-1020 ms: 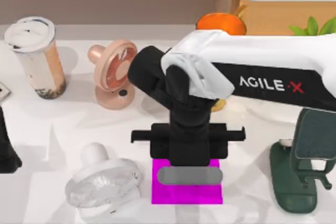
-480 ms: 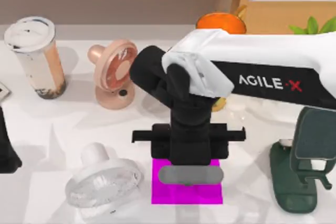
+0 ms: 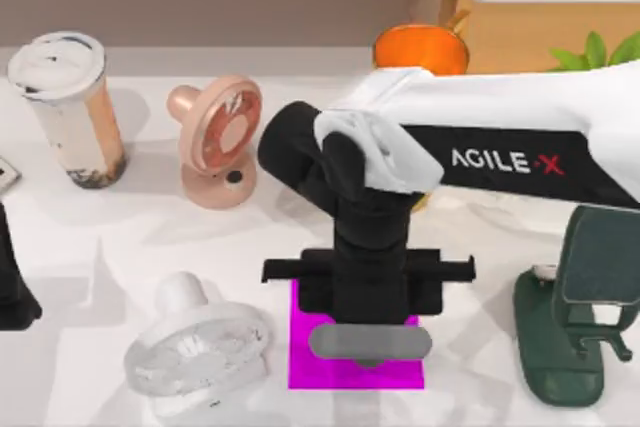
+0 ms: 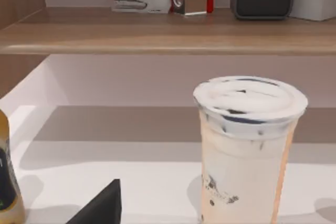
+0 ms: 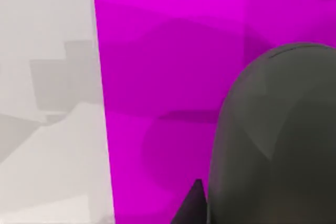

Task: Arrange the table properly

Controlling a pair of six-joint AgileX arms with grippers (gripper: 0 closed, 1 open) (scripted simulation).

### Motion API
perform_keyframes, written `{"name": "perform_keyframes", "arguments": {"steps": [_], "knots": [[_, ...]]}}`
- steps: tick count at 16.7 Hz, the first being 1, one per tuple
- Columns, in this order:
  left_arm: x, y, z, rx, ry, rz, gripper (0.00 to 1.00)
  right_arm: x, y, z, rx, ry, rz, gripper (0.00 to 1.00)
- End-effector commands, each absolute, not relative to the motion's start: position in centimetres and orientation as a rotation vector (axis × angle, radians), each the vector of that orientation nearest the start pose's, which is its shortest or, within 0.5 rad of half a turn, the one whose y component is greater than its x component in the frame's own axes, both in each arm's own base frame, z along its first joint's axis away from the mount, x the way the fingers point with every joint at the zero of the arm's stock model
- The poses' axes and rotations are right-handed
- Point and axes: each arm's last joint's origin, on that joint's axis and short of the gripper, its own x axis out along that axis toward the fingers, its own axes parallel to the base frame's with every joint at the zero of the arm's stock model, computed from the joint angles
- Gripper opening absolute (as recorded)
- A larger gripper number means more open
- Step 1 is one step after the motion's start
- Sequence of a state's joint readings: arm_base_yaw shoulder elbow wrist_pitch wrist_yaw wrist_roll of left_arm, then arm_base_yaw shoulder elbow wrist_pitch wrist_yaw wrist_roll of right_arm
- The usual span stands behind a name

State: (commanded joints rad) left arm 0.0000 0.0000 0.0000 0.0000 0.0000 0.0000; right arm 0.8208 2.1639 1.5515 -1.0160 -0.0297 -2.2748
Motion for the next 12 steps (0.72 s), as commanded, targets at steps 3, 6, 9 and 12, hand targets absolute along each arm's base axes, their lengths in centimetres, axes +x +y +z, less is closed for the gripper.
{"name": "perform_keyframes", "arguments": {"steps": [3,6,9,12], "knots": [[10.57,-0.12,16.00,0.000,0.000,0.000,1.00,26.64,30.59,13.46,-2.228,0.021,2.213,0.00],[10.57,-0.12,16.00,0.000,0.000,0.000,1.00,26.63,30.63,13.50,-2.232,0.019,2.209,0.00],[10.57,-0.12,16.00,0.000,0.000,0.000,1.00,26.63,30.63,13.50,-2.232,0.019,2.209,0.15],[10.57,-0.12,16.00,0.000,0.000,0.000,1.00,26.63,30.63,13.50,-2.232,0.019,2.209,0.38]]}}
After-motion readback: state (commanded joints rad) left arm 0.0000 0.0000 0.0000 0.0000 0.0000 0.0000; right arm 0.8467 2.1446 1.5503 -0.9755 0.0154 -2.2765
